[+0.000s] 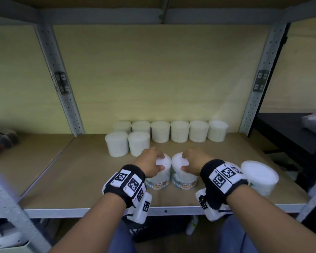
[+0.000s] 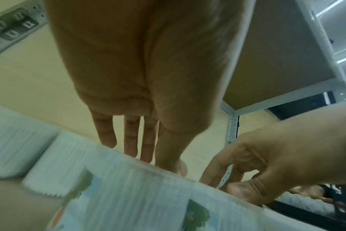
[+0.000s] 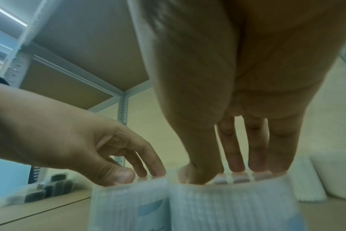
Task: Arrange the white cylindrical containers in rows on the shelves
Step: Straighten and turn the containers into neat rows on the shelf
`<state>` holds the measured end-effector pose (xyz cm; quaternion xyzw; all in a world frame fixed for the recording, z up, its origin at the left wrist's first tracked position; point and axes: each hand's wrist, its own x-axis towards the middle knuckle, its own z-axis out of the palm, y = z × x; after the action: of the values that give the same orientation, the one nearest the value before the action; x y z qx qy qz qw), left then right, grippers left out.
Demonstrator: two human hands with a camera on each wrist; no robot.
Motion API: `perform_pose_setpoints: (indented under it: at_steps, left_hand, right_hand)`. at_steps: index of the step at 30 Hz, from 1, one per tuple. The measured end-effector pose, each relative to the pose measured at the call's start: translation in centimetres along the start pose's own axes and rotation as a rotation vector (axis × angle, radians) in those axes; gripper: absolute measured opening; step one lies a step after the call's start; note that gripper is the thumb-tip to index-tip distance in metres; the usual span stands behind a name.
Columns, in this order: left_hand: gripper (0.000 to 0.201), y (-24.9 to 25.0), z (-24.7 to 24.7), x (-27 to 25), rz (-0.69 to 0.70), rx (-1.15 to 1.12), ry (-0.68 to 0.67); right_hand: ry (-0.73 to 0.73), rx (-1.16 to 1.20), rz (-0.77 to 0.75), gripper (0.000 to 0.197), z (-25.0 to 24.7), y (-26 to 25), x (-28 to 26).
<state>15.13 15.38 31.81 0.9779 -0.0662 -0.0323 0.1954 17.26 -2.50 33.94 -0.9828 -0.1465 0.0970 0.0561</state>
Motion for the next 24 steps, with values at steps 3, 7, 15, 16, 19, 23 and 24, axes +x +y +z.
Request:
perform_pose_setpoints:
  at_steps: [3, 7, 15, 16, 19, 23, 24]
  left_hand:
    - [0.045, 0.5, 0.4, -1.3, 0.009, 0.007, 0.004]
    - [0.046, 1.0, 0.8, -2.4, 0.001, -0.007, -0.004]
    - [0.044, 2.1, 1.0, -3.2, -0.007, -0.041, -0.001]
    - [0.044, 2.2, 0.9, -3.3, -0.004, -0.043, 0.002]
    - [0.043, 2.6, 0.9, -3.2, 0.004, -0.055, 0.018]
    - [0.043, 2.9, 1.0, -3.2, 0.002, -0.057, 0.027]
    - [0.043, 2.9, 1.0, -3.2, 0.005, -0.057, 0.027]
  right_hand:
    - [-0.007, 0.027, -0.013, 0.056, 0.2, 0.4, -1.6]
    - [-0.012, 0.04, -0.01, 0.057, 0.5, 0.9, -3.1]
    - [-0.005, 0.104, -0.001, 0.057, 0.5, 2.1, -4.1]
    - [-0.002, 0.108, 0.003, 0.057, 0.5, 2.2, -4.1]
    - [0.008, 0.108, 0.009, 0.057, 0.4, 2.4, -4.1]
    - [0.006, 0.121, 0.017, 0.056, 0.4, 2.6, -4.1]
    - [0.005, 0.12, 0.017, 0.057, 0.4, 2.6, -4.0]
